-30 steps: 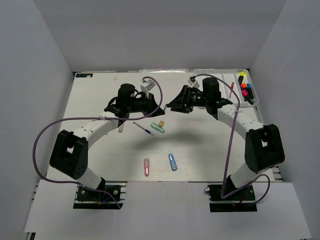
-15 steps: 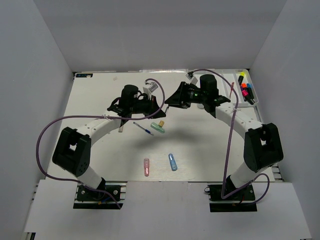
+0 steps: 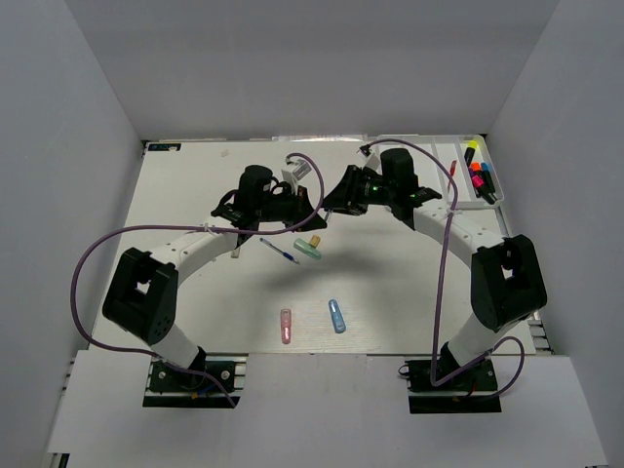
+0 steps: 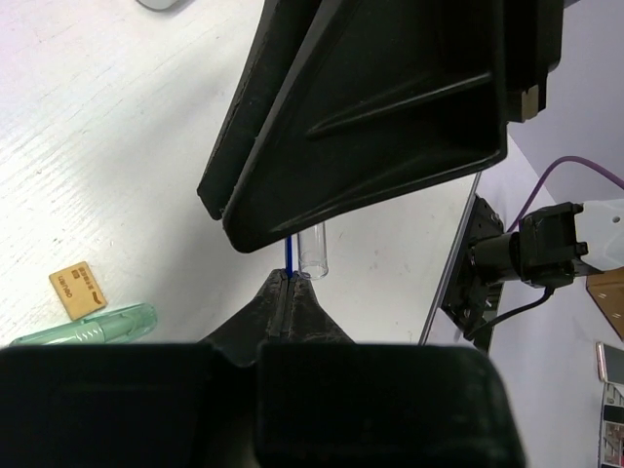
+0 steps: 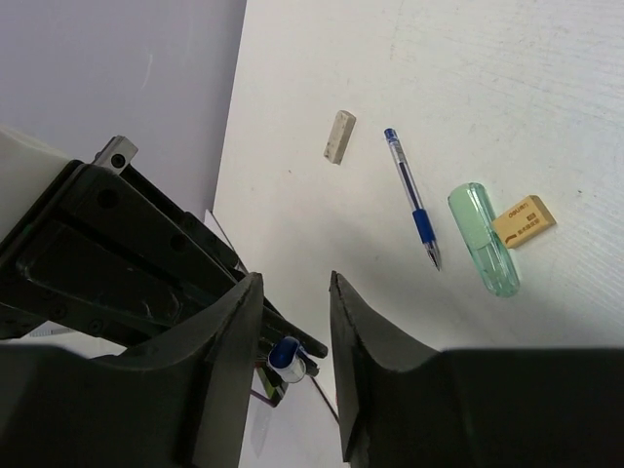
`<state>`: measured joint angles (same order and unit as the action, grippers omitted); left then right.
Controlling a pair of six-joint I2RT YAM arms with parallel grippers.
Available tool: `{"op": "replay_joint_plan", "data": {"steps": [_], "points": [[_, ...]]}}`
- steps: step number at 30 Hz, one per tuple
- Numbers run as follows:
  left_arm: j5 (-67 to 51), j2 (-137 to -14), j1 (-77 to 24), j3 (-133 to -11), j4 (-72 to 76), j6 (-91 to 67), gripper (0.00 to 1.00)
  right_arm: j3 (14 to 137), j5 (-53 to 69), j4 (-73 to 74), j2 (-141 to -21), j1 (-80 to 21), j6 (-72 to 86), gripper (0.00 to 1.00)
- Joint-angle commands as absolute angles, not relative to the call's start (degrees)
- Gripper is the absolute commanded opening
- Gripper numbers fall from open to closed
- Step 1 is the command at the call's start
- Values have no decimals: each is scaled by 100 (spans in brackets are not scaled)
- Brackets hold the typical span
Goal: Sort the stationery into containers
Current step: Pass the stationery from the left arm to the right
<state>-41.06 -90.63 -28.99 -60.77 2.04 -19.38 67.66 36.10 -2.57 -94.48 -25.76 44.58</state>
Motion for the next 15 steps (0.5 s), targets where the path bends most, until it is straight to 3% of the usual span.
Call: {"op": "replay_joint_plan", "data": {"steps": [1,7,15], "points": [[-4078,-8939,-2927,-6161,343,-1951,0,6900,3542,-343,-9457,-2610,4482,38],[-4052,-9026,-2927,-6240,369,-2039,0,6812,3463,-290,-9422,-2645,4465,35],[-3964,-9079,-2927,-6223,422,-2197,0,6680,3314,-333,-9291,-2689,4421,38]]}}
